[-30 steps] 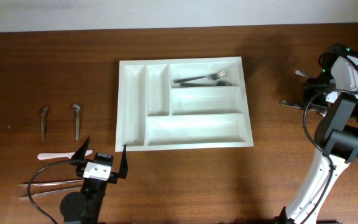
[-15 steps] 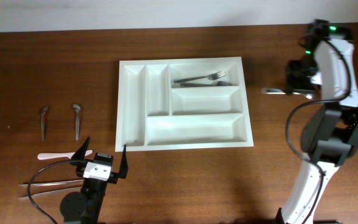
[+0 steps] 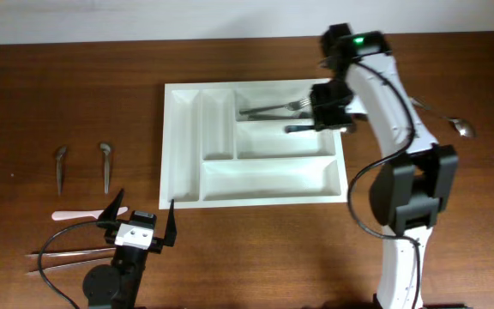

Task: Pack container
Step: 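Carry the spoon into the tray's middle-right compartment and release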

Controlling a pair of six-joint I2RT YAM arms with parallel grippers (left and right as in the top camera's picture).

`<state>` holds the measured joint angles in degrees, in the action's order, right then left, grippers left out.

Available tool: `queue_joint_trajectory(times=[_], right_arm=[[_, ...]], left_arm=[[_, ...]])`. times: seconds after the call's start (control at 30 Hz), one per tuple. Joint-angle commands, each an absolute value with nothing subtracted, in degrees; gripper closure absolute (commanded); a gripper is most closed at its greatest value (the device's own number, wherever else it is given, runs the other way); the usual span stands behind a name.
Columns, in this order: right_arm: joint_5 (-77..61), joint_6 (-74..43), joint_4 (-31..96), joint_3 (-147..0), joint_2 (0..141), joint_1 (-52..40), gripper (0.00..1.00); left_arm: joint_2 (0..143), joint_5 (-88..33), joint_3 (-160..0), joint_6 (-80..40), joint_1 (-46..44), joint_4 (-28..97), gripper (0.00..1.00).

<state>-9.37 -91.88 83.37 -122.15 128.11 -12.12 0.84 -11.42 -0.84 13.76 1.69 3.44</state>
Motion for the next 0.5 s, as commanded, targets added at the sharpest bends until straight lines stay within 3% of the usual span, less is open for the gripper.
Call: queue_joint_trajectory(times=[0.0, 0.23, 0.47], right_arm=[[-9.89, -97.47, 82.41, -123.39, 126.21, -15.88, 0.90], [-7.86, -98.06, 79.70, -123.31, 127.02, -20.03, 0.86], [-6.83, -97.78, 79.99, -123.31, 127.04, -19.35, 0.50]], left_arm=[[0.62, -12.25, -0.47, 14.26, 2.04, 3.44, 0.01], [0.62, -12.25, -0.47, 14.26, 2.04, 3.44, 0.01], [0.62, -12.25, -0.47, 14.26, 2.04, 3.44, 0.01]])
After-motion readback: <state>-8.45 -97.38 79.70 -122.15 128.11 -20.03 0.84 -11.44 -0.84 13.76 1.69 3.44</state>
